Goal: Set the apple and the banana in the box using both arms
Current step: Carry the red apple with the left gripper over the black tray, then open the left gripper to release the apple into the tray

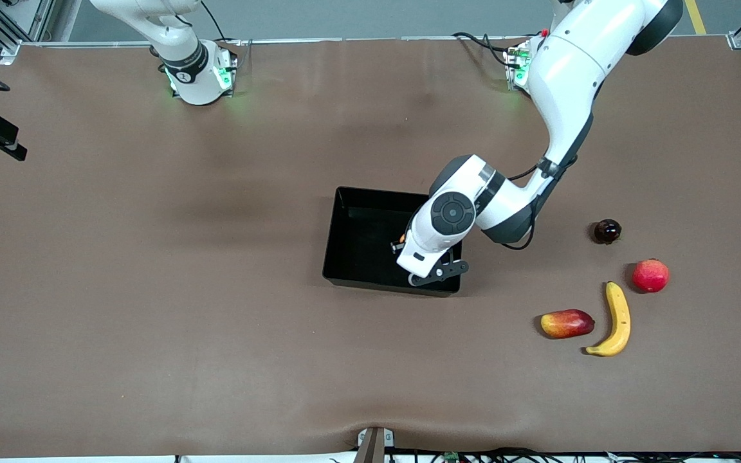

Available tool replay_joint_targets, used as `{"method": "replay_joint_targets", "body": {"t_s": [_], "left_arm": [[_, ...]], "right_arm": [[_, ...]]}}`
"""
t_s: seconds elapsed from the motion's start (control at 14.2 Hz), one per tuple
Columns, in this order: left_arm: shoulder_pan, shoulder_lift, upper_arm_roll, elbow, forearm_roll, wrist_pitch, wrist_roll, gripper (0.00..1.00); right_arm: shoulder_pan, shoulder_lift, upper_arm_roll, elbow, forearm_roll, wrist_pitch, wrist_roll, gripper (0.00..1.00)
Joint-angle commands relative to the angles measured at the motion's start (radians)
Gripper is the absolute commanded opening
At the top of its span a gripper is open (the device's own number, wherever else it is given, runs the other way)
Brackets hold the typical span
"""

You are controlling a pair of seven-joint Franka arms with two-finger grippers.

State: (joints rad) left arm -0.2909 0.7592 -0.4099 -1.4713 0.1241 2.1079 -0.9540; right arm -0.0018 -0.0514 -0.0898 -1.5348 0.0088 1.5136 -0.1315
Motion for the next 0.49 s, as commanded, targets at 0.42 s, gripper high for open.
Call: {"method": "replay_joint_targets", "body": {"t_s": [0.42], "left_arm": [[-0.017,0.014,0.010,-0.072,0.005,-0.071,-0.006,0.06]], "right_arm": [[-0.024,-0.007,0.007,0.002,-0.023,-0.026,-0.002,1.00]]}}
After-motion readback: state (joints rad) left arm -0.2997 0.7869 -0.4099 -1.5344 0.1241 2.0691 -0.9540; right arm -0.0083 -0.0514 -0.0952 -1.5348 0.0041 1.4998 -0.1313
